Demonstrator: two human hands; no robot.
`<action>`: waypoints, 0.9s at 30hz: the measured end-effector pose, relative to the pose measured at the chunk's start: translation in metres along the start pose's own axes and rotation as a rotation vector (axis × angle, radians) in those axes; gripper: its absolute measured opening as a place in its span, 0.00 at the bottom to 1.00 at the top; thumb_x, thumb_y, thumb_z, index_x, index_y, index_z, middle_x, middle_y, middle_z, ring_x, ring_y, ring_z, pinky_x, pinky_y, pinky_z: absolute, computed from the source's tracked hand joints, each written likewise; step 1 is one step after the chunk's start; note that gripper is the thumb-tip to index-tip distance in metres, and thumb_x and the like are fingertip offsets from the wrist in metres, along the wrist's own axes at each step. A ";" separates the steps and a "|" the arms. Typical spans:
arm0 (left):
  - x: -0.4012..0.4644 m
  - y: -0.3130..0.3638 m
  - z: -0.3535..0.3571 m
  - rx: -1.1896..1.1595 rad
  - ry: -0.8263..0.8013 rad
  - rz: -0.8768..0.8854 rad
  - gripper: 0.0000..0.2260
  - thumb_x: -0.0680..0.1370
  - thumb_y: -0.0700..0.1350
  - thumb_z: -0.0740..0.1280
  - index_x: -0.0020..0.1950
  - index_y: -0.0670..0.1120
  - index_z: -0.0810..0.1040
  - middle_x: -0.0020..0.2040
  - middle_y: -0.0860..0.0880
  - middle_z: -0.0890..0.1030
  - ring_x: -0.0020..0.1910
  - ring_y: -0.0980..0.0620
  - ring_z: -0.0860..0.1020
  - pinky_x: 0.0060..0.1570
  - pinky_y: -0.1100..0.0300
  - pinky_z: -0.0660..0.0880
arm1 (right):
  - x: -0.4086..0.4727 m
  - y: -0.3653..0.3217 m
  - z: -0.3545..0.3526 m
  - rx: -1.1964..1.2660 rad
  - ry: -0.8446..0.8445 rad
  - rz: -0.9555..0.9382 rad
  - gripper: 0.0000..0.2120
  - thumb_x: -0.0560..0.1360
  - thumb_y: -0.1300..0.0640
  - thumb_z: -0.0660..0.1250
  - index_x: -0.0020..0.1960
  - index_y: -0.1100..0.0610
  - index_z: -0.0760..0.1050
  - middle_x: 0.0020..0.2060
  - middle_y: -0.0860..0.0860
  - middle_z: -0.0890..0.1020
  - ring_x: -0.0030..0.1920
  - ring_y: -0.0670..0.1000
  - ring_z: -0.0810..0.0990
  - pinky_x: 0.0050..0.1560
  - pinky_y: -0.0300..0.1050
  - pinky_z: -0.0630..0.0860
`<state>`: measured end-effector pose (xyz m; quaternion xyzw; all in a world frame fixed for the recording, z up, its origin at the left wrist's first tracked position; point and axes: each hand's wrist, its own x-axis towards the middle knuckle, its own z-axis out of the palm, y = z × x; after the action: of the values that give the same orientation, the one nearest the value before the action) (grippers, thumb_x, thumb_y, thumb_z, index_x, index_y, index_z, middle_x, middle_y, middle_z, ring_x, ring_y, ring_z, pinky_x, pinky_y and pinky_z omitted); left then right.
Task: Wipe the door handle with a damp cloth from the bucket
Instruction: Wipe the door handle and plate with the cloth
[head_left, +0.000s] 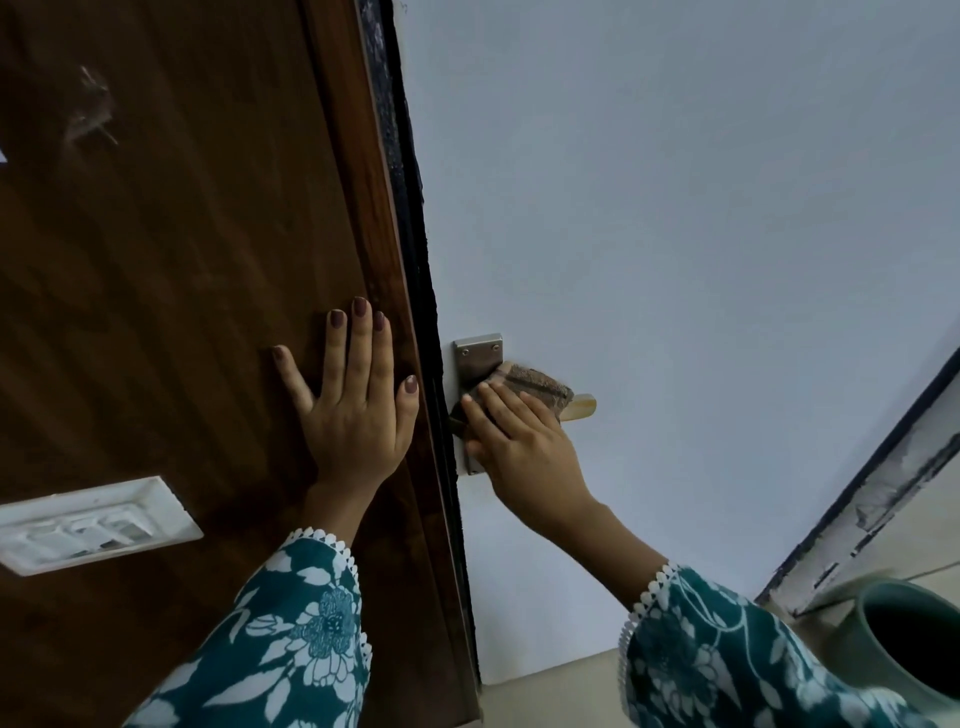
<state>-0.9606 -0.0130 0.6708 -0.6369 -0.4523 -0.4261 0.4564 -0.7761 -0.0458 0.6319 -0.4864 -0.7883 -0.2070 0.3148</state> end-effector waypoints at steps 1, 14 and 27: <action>0.000 0.000 0.000 -0.003 0.001 0.002 0.26 0.82 0.50 0.52 0.78 0.42 0.52 0.77 0.47 0.56 0.78 0.49 0.49 0.72 0.39 0.40 | 0.002 0.004 0.002 -0.023 0.012 -0.010 0.19 0.77 0.56 0.63 0.66 0.59 0.74 0.64 0.55 0.78 0.67 0.54 0.74 0.67 0.49 0.66; -0.001 0.000 0.002 0.004 -0.002 -0.010 0.27 0.82 0.50 0.53 0.78 0.43 0.51 0.80 0.50 0.45 0.78 0.49 0.48 0.72 0.40 0.39 | -0.007 0.090 -0.015 0.070 0.044 0.211 0.15 0.72 0.55 0.69 0.56 0.60 0.78 0.48 0.55 0.84 0.48 0.57 0.81 0.54 0.49 0.73; -0.002 -0.002 0.000 -0.014 -0.003 0.010 0.26 0.82 0.50 0.52 0.78 0.43 0.53 0.78 0.47 0.52 0.78 0.49 0.49 0.72 0.39 0.40 | 0.000 0.020 0.023 0.081 0.245 -0.044 0.13 0.78 0.63 0.62 0.61 0.58 0.78 0.59 0.53 0.81 0.62 0.54 0.77 0.64 0.53 0.70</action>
<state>-0.9629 -0.0127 0.6697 -0.6430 -0.4465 -0.4261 0.4534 -0.7650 -0.0220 0.6158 -0.4269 -0.7621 -0.2399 0.4236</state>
